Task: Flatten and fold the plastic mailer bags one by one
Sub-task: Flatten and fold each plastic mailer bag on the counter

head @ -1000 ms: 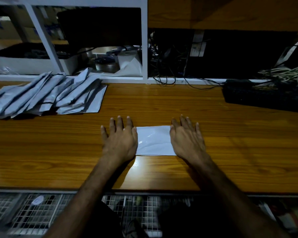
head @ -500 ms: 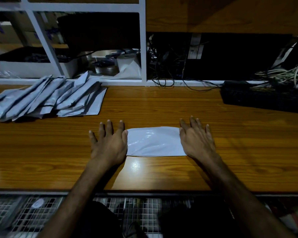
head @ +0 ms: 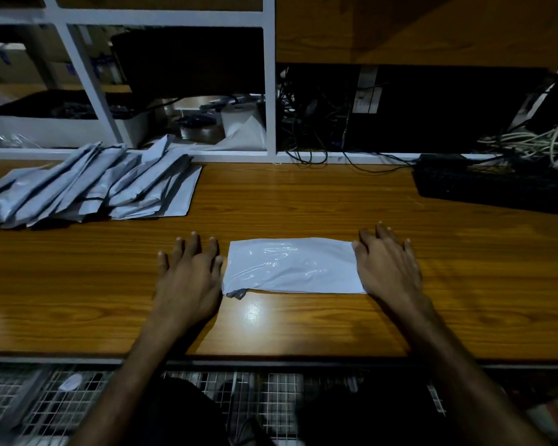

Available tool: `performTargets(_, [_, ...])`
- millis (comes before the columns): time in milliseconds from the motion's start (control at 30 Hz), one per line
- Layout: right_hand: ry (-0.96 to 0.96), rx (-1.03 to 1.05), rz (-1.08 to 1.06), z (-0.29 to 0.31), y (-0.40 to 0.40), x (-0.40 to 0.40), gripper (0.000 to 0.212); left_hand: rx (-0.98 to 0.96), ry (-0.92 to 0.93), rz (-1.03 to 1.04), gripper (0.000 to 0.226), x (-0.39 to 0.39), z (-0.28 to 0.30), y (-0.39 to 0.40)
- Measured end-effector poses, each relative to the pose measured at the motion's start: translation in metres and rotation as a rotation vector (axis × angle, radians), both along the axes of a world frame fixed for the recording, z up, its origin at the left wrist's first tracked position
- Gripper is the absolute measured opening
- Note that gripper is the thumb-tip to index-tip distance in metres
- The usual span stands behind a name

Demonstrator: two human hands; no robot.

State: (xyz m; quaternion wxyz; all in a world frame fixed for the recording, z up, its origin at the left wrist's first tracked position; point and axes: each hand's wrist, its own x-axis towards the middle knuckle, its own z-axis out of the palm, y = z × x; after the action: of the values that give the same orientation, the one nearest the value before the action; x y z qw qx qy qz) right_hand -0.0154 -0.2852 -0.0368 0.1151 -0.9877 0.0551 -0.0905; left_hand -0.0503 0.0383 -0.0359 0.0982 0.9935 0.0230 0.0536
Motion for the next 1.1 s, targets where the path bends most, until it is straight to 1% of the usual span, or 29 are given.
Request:
performTargets(33, [-0.023, 0.031, 0.005, 0.0, -0.002, -0.001, 0.044, -0.05, -0.025, -0.009, 0.052, -0.002, 0.0, 0.0])
performTargets(133, [-0.136, 0.155, -0.004, 0.007, -0.001, -0.007, 0.034, -0.286, -0.116, -0.021, 0.047, -0.007, 0.003, -0.007])
performTargets(200, [-0.195, 0.193, 0.006, 0.018, 0.008, -0.013, 0.033, -0.349, -0.159, -0.059, 0.046, -0.009, 0.007, -0.02])
performTargets(267, [-0.208, 0.225, 0.045, 0.027, 0.023, -0.017, 0.029, -0.324, -0.171, -0.116, 0.045, -0.008, 0.012, -0.038])
performTargets(333, [-0.19, 0.21, 0.121, 0.032, 0.042, -0.018, 0.03, -0.26, -0.161, -0.161, 0.045, -0.003, 0.02, -0.06])
performTargets(433, [-0.115, 0.181, 0.224, 0.027, 0.071, -0.006, 0.036, -0.187, -0.149, -0.207, 0.043, 0.012, 0.029, -0.092])
performTargets(533, [-0.073, 0.171, 0.251, 0.019, 0.088, 0.011, 0.042, -0.151, -0.097, -0.213, 0.045, 0.037, 0.032, -0.109])
performTargets(633, [-0.06, 0.158, 0.234, 0.01, 0.089, 0.021, 0.042, -0.126, -0.052, -0.207, 0.051, 0.054, 0.023, -0.114])
performTargets(667, [-0.062, 0.141, 0.223, 0.007, 0.088, 0.021, 0.045, -0.117, -0.055, -0.205, 0.055, 0.055, 0.018, -0.115])
performTargets(733, [-0.073, 0.092, 0.22, 0.003, 0.087, 0.018, 0.051, -0.083, -0.079, -0.216, 0.052, 0.052, 0.007, -0.114])
performTargets(800, [-0.073, 0.059, 0.241, 0.0, 0.087, 0.016, 0.048, -0.061, -0.085, -0.23, 0.047, 0.05, 0.002, -0.113])
performTargets(967, [-0.113, 0.091, 0.324, 0.005, 0.082, 0.011, 0.042, 0.007, -0.075, -0.244, 0.064, 0.046, 0.002, -0.112])
performTargets(1100, [-0.114, 0.017, 0.354, 0.001, 0.078, 0.008, 0.041, 0.07, -0.043, -0.221, 0.058, 0.046, -0.001, -0.106])
